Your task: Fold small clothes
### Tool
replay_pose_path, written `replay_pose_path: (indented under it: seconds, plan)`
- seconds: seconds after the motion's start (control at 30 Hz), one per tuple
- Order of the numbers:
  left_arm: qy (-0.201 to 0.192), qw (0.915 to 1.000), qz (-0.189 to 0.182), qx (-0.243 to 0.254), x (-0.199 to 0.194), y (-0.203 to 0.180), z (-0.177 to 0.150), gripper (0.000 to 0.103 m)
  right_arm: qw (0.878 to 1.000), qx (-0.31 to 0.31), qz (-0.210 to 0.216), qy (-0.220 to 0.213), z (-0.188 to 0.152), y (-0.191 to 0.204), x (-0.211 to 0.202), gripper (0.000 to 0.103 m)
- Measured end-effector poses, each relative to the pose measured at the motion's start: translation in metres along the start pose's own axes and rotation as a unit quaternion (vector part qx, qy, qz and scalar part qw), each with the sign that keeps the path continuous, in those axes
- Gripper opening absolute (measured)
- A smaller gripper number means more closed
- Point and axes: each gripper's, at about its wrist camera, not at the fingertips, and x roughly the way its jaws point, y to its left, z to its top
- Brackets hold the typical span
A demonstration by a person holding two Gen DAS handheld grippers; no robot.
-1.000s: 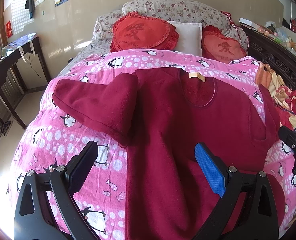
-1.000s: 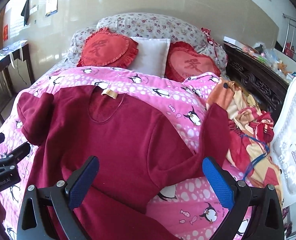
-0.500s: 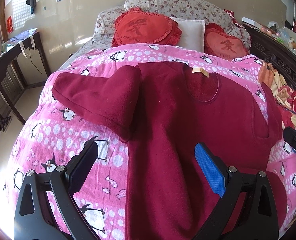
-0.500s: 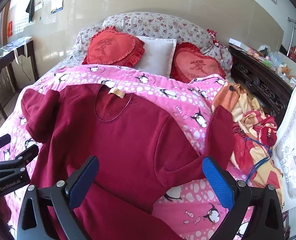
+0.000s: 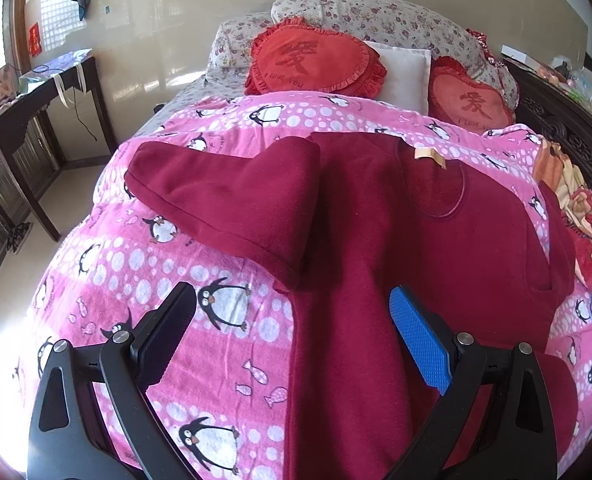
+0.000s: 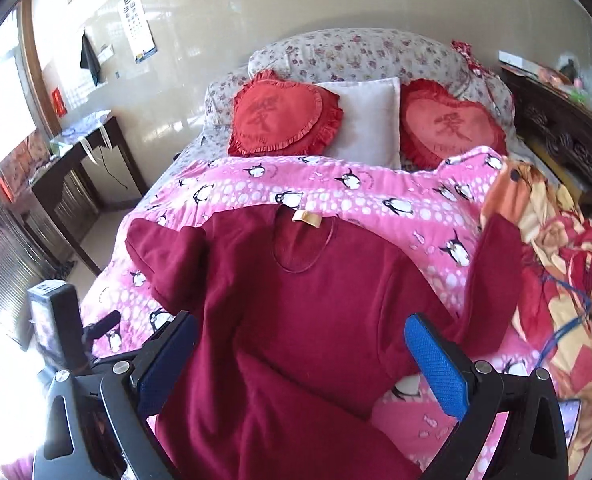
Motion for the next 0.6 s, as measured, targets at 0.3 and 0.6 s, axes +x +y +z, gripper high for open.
replay_pose_path:
  seconds: [0.3, 0.6]
  plan:
    - [0.022, 0.9995, -0.008, -0.021, 0.012, 0.022, 0.007, 0.098, 0.999, 0.003, 0.015, 0.036, 0.005, 0.031, 0.062, 0.103]
    - [0.079, 0.9941, -0.03, -0.068, 0.033, 0.033, -0.01, 0.098, 0.998, -0.007, 0.001, 0.069, 0.006, 0.04, 0.097, 0.103]
